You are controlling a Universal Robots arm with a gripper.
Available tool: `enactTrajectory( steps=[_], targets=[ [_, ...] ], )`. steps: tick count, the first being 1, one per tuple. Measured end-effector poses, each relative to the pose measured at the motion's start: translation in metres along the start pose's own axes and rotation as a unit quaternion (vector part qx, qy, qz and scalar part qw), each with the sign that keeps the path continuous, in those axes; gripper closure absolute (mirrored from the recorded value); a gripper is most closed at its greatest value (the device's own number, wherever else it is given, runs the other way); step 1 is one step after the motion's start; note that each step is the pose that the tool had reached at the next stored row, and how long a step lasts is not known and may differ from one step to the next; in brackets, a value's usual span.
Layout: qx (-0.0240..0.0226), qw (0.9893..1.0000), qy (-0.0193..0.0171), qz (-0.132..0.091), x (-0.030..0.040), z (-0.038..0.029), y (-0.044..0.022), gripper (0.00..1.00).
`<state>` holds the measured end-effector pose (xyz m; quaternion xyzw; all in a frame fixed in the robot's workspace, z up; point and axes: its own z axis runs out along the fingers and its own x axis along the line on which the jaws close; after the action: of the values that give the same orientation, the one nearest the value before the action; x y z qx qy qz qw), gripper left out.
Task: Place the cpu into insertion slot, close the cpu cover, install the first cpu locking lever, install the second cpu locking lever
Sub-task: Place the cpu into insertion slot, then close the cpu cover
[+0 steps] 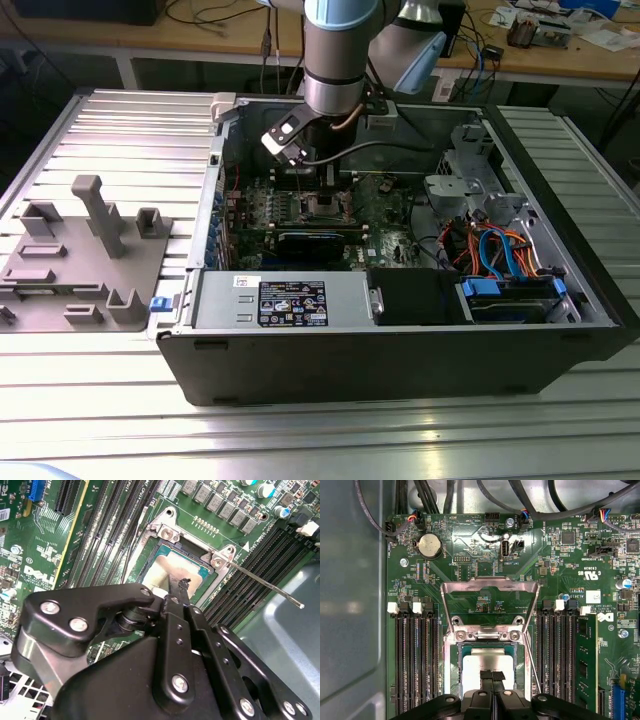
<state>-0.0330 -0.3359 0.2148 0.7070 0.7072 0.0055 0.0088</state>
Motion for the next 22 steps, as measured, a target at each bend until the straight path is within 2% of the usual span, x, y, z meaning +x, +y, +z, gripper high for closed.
enactTrajectory(
  steps=[15,22],
  targets=[
    [0.0000,1.0000,0.0000,0.000,0.0000,-0.0024,0.0000,0.89],
    [0.0000,1.0000,0.0000,0.000,-0.0001,-0.0143,0.0003,0.89]
  ],
)
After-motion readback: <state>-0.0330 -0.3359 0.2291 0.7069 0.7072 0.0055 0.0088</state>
